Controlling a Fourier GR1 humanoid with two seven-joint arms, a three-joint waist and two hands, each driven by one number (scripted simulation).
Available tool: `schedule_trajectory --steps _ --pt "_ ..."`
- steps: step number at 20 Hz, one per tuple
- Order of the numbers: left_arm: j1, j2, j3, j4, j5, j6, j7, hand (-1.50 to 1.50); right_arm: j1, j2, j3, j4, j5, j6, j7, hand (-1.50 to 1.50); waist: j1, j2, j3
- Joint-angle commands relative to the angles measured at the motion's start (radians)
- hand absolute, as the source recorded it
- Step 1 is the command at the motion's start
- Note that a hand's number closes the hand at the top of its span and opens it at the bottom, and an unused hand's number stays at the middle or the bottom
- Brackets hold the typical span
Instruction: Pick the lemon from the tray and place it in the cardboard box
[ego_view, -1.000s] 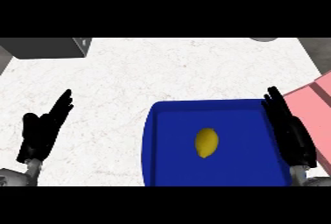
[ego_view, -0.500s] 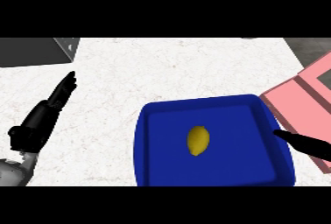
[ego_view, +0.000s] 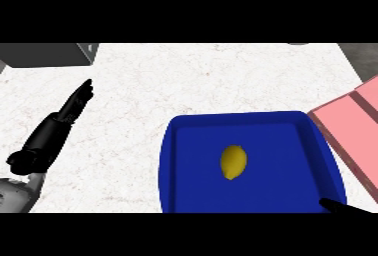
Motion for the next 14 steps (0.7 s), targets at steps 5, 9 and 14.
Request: schedule_trajectory --steps 5,9,14 --pt "-0.040 -0.017 -0.015 0.010 0.001 -0.057 -0.013 0.00 -0.066 -0.140 0.123 -0.190 0.061 0.366 0.432 -1.50 0.074 0.019 0.000" --pt "-0.071 -0.041 -0.028 0.037 -0.023 -0.061 -0.024 0.00 -0.204 -0.101 0.221 -0.214 0.035 0.506 0.605 -1.50 0.102 0.025 -0.001" --pt "-0.136 -0.083 -0.043 0.066 -0.040 -0.056 0.005 0.00 -0.346 -0.023 0.293 -0.155 0.003 0.637 0.752 -1.50 0.111 0.027 -0.001"
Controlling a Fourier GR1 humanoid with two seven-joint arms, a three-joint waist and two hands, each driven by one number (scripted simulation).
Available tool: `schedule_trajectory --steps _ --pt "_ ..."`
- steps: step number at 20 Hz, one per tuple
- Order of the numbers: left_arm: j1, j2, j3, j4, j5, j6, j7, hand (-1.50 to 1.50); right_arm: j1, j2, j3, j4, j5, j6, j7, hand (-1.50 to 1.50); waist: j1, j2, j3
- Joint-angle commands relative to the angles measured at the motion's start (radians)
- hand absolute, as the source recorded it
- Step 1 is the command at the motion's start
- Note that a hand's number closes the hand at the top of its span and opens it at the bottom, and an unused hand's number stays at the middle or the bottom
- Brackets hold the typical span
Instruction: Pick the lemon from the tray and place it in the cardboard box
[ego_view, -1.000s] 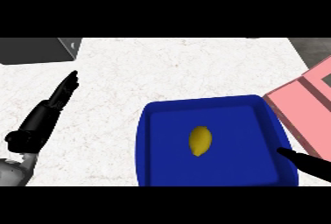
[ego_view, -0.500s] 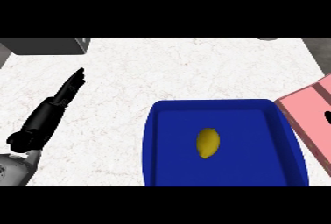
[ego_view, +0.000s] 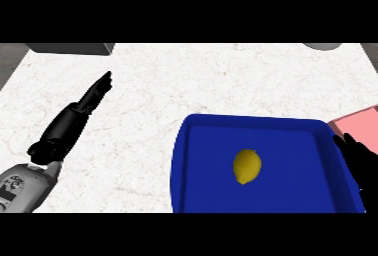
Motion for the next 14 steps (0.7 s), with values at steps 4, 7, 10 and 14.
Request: schedule_trajectory --steps 4,7,10,14 --pt "-0.044 -0.026 -0.004 0.029 -0.001 -0.019 0.018 0.00 -0.153 0.142 0.118 0.039 -0.050 0.160 0.297 -1.50 0.024 0.003 -0.001" --pt "-0.046 0.000 0.021 0.032 0.004 -0.035 0.009 0.00 -0.201 0.209 0.140 0.082 -0.060 0.177 0.350 -1.50 0.026 -0.003 -0.001" --pt "-0.041 -0.009 0.017 0.038 -0.001 -0.032 0.016 0.00 -0.240 0.286 0.172 0.159 -0.062 0.191 0.367 -1.50 0.016 -0.005 0.001" --pt "-0.029 -0.040 0.001 0.065 -0.030 -0.011 -0.008 0.00 -0.289 0.375 0.200 0.256 -0.019 0.213 0.368 -1.50 -0.005 -0.009 0.001"
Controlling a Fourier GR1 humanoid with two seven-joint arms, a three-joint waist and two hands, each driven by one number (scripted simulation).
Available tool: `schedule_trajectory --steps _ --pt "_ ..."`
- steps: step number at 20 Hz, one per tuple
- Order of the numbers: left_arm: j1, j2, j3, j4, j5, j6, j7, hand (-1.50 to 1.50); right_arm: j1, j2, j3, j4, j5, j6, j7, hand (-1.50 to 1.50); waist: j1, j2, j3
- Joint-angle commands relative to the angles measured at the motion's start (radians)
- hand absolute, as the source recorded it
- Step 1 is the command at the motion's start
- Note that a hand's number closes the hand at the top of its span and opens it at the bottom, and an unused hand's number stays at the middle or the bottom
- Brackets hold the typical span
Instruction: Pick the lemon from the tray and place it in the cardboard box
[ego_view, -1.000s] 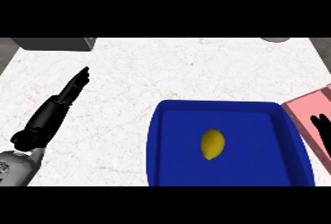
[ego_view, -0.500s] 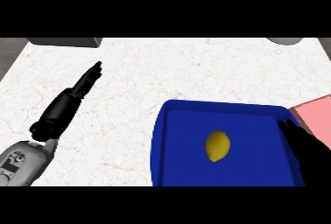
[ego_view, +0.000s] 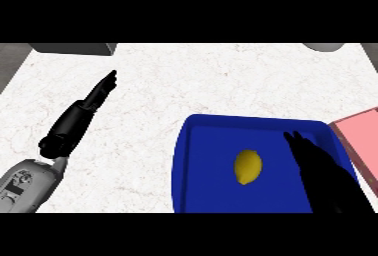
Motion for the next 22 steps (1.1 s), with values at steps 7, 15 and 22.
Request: schedule_trajectory --steps 7,15,22 --pt "-0.030 0.004 0.035 -0.004 0.013 -0.018 0.032 0.00 -0.199 0.263 0.031 0.298 0.097 0.142 0.245 -1.50 -0.013 -0.006 0.005" --pt "0.006 0.010 0.060 -0.007 0.009 -0.026 0.009 0.00 -0.229 0.402 0.012 0.451 0.170 0.226 0.245 -1.50 -0.037 -0.010 0.006" --pt "0.087 0.019 0.084 0.010 -0.006 -0.047 -0.069 0.00 -0.218 0.534 0.019 0.555 0.280 0.185 0.229 -1.50 -0.038 -0.009 0.008"
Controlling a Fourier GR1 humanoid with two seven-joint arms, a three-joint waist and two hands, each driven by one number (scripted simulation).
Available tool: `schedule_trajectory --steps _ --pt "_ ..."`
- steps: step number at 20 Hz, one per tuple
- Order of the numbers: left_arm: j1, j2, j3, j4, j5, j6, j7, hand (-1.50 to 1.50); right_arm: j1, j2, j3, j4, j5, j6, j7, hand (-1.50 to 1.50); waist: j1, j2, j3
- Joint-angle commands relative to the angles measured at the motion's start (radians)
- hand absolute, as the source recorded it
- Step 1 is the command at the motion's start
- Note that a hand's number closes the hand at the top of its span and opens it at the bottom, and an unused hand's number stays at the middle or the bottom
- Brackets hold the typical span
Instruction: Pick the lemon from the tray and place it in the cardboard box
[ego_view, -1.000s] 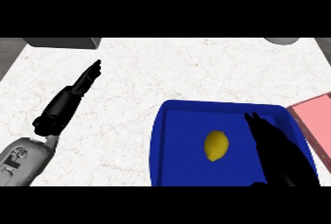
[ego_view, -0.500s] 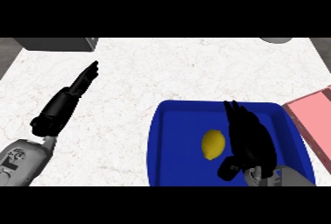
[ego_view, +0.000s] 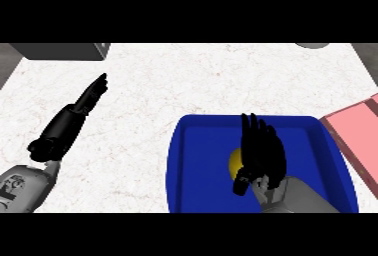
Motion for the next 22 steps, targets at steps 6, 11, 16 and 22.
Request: schedule_trajectory --steps 6,11,16,22 --pt "0.001 0.001 0.055 0.027 0.001 -0.038 -0.011 0.00 0.013 0.126 -0.038 0.031 0.061 0.106 0.193 -1.50 -0.011 0.002 0.002" --pt "0.007 -0.040 0.017 -0.012 -0.054 0.010 0.014 0.00 0.019 0.167 -0.045 0.106 0.138 0.108 0.205 -1.50 -0.009 0.000 0.002" --pt "0.042 -0.046 0.009 -0.031 -0.075 -0.003 0.016 0.00 0.076 0.162 -0.076 0.143 0.179 0.104 0.131 -1.50 -0.007 0.002 0.003" --pt "0.008 -0.069 0.051 -0.027 -0.087 -0.020 0.052 0.00 0.136 0.218 -0.103 0.117 0.215 0.117 0.074 -1.50 -0.010 0.002 0.003"
